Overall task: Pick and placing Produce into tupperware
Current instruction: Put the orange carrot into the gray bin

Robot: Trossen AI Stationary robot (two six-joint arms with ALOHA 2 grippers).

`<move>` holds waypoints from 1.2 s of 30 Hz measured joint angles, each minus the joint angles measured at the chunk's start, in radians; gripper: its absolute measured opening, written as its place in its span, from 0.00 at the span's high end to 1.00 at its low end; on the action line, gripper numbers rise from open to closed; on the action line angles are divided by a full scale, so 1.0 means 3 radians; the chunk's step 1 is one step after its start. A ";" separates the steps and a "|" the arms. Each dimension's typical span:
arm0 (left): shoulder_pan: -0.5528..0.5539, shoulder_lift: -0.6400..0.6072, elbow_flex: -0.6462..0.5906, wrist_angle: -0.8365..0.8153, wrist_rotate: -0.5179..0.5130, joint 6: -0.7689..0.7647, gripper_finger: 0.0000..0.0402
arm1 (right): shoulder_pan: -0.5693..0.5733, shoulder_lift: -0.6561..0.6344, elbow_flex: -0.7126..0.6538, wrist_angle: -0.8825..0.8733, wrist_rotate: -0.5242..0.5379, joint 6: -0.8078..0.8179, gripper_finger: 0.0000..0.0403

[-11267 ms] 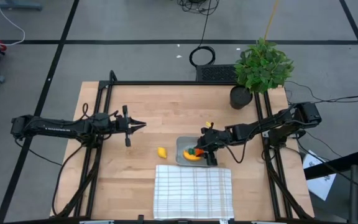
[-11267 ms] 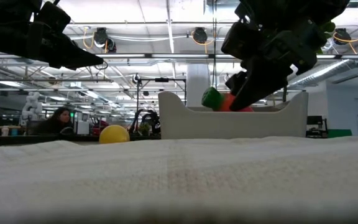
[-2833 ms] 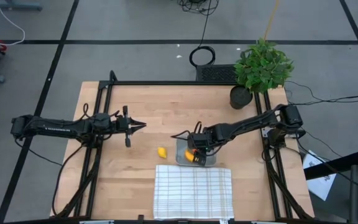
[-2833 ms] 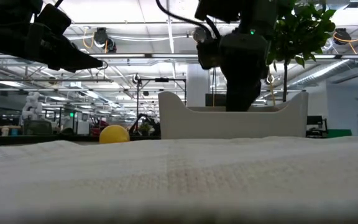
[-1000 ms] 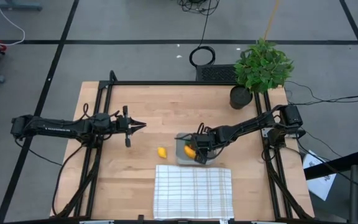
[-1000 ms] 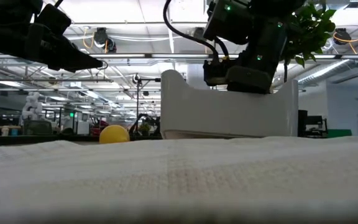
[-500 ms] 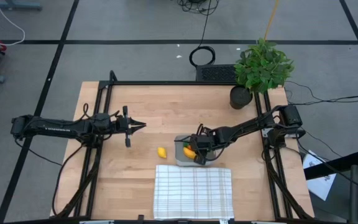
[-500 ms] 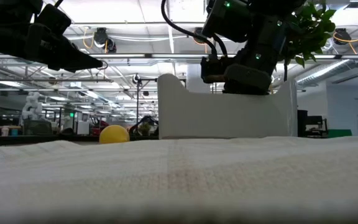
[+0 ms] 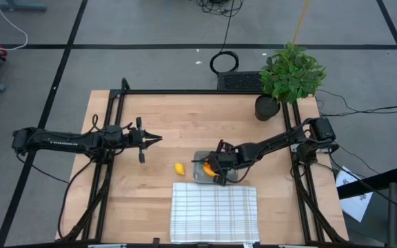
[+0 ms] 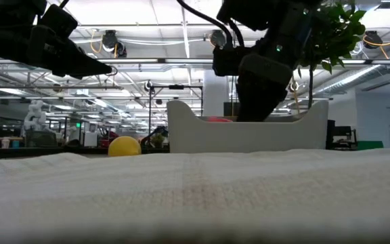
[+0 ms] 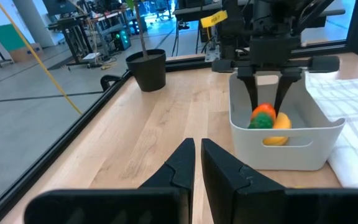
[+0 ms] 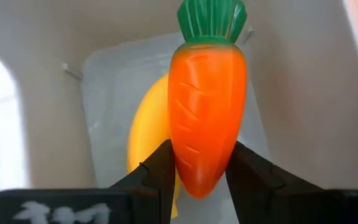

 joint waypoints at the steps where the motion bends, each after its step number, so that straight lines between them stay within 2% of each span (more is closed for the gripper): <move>1: -0.0001 0.0000 0.0000 0.0000 0.0000 -0.0009 0.92 | 0.0002 0.0000 0.0016 -0.0019 0.0005 -0.0004 0.73; 12: -0.0001 -0.0001 0.0000 0.0001 0.0000 -0.0008 0.92 | 0.0015 -0.0001 0.0162 -0.0260 0.0107 -0.0102 0.73; 17: 0.0000 -0.0001 0.0000 0.0001 0.0000 0.0007 0.92 | 0.0044 -0.0004 0.0407 -0.0711 0.0431 -0.0219 0.73; 21: -0.0001 -0.0001 0.0000 0.0000 0.0000 0.0010 0.92 | 0.0073 -0.0041 0.0643 -0.1006 0.0438 -0.0316 0.73; 29: 0.0000 -0.0001 0.0000 0.0003 0.0000 0.0011 0.92 | 0.0089 -0.0404 0.0929 -0.1411 0.0418 -0.0421 0.73; 36: -0.0001 -0.0001 0.0000 0.0002 -0.0001 0.0013 0.92 | 0.0198 -0.0673 0.0935 -0.1571 0.0404 -0.1033 0.73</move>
